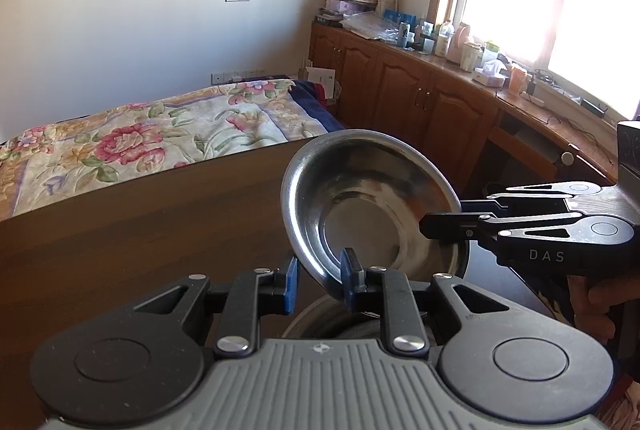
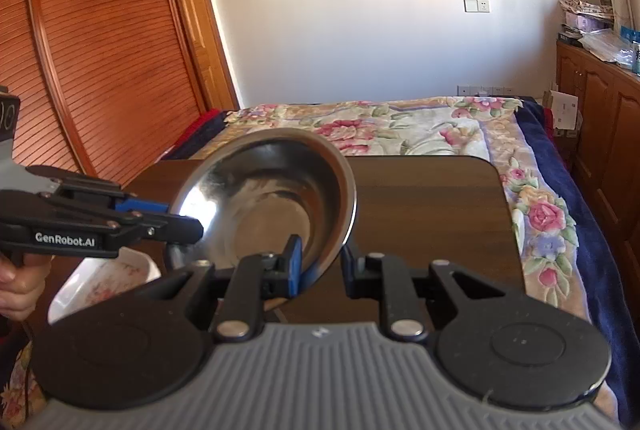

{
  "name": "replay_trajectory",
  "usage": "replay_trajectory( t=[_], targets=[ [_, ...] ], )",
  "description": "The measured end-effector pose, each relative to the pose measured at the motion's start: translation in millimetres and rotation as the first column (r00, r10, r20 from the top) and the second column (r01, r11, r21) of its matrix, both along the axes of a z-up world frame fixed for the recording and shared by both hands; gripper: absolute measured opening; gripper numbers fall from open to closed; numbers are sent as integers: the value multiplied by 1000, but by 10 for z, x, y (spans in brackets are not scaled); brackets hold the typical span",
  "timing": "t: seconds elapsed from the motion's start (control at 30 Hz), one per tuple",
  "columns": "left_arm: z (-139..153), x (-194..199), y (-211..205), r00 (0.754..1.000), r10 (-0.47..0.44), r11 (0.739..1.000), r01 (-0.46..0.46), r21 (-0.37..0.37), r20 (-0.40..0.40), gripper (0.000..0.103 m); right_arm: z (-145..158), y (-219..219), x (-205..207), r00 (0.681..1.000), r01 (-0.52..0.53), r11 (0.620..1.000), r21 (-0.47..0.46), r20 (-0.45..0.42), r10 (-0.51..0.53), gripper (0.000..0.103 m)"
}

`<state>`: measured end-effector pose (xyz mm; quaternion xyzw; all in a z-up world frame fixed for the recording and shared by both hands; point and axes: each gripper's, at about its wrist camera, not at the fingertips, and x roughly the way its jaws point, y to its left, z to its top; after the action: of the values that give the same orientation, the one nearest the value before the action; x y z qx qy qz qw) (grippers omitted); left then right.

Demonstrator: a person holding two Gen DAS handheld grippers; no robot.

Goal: Organize plates and bowls

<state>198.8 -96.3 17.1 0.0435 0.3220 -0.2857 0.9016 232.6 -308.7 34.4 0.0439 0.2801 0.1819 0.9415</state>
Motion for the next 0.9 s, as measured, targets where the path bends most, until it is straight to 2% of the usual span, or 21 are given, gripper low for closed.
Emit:
replay_trajectory(
  t=[0.4, 0.63, 0.77, 0.9],
  targets=[
    [-189, -357, 166, 1000, 10, 1000, -10, -5, -9, 25, -128, 139, -281, 1000, -30, 1000, 7, -1, 30, 23],
    [-270, -468, 235, 1000, 4, 1000, -4, -26, -29, 25, -143, 182, -440, 999, -42, 999, -14, 19, 43, 23],
    [-301, -547, 252, 1000, 6, 1000, -6, -15, -21, 25, -152, 276, -534, 998, -43, 997, -64, 50, 47, 23],
    [-355, -567, 261, 999, 6, 1000, -6, -5, -35, 26, -177, 279, -565, 997, -50, 997, -55, 51, 52, 23]
  ],
)
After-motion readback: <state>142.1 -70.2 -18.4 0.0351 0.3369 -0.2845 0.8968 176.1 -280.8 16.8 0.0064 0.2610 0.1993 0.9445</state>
